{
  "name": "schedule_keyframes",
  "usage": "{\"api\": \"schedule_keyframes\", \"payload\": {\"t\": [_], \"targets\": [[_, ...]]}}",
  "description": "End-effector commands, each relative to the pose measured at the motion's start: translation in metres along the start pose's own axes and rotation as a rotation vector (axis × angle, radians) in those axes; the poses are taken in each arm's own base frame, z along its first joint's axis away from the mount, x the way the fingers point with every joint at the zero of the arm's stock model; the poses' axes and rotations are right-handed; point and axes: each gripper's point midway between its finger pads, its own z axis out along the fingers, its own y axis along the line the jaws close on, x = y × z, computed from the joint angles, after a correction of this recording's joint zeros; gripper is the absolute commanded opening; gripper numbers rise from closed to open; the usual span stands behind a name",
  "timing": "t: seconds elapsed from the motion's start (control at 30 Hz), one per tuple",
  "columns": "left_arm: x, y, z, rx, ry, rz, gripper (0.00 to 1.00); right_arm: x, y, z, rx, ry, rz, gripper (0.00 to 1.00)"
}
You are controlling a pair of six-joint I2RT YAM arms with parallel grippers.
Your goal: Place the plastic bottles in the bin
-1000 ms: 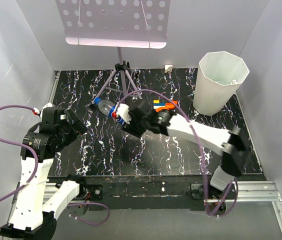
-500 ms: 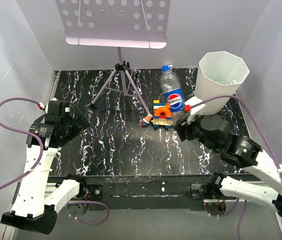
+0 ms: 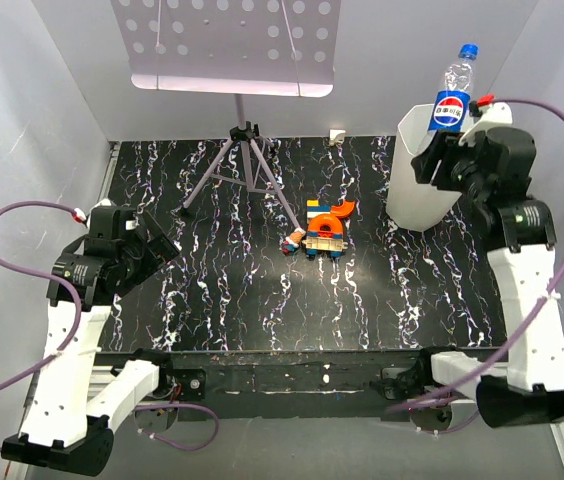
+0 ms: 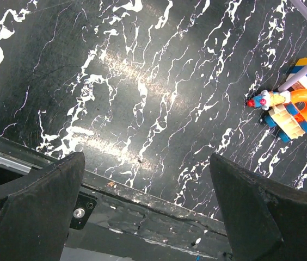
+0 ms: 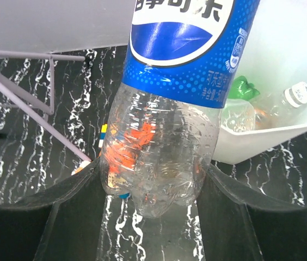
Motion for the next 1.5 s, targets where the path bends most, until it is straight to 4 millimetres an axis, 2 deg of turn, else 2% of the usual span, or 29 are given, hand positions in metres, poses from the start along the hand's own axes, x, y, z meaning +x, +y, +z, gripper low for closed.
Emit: {"api": "schedule_keyframes", "payload": {"t": [0.0, 0.23, 0.27, 0.43, 0.57, 0.63, 0.67, 0.77, 0.9, 1.07, 1.2, 1.27, 1.47], "targets": [[-0.002, 0.006, -0.010, -0.002, -0.026, 0.007, 0.99, -0.032, 0.015, 0.005, -0.140, -0.024, 0.098, 0.52], [0.002, 0.002, -0.006, 0.016, -0.007, 0.007, 0.99, -0.039, -0.011, 0.038, -0.064, -0.003, 0.113, 0.55], [0.002, 0.001, -0.006, 0.019, -0.007, 0.009, 0.99, -0.041, -0.025, 0.043, -0.029, -0.004, 0.118, 0.55], [0.003, 0.003, -0.005, 0.016, -0.009, 0.016, 1.00, -0.033, -0.057, 0.071, 0.103, 0.032, 0.070, 0.56], [0.006, 0.006, -0.003, 0.009, -0.004, 0.019, 0.99, -0.018, -0.087, 0.089, 0.231, 0.051, 0.032, 0.71], [0.006, 0.005, -0.001, 0.014, -0.001, 0.021, 0.99, -0.020, -0.098, 0.094, 0.281, 0.023, 0.012, 0.81], [0.006, 0.004, -0.001, 0.016, 0.000, 0.025, 0.99, -0.022, -0.101, 0.093, 0.298, 0.021, 0.004, 0.82], [0.005, 0.005, -0.001, 0.007, -0.001, 0.028, 1.00, -0.039, -0.103, 0.081, 0.327, -0.017, -0.005, 0.84], [0.005, 0.000, 0.001, 0.025, 0.008, 0.032, 1.00, -0.054, -0.094, 0.063, 0.306, -0.066, -0.007, 0.85], [0.001, -0.008, 0.002, 0.049, 0.010, 0.040, 0.99, -0.066, -0.085, 0.029, 0.309, -0.131, 0.007, 0.87], [-0.001, -0.011, 0.003, 0.052, 0.012, 0.057, 0.99, -0.073, -0.077, 0.012, 0.284, -0.137, -0.008, 0.87], [-0.001, -0.011, 0.003, 0.048, 0.014, 0.057, 1.00, -0.072, -0.076, 0.014, 0.277, -0.120, -0.008, 0.88], [0.000, -0.010, -0.001, 0.059, 0.007, 0.052, 0.99, -0.050, -0.066, 0.035, 0.209, -0.031, 0.066, 0.89]]}}
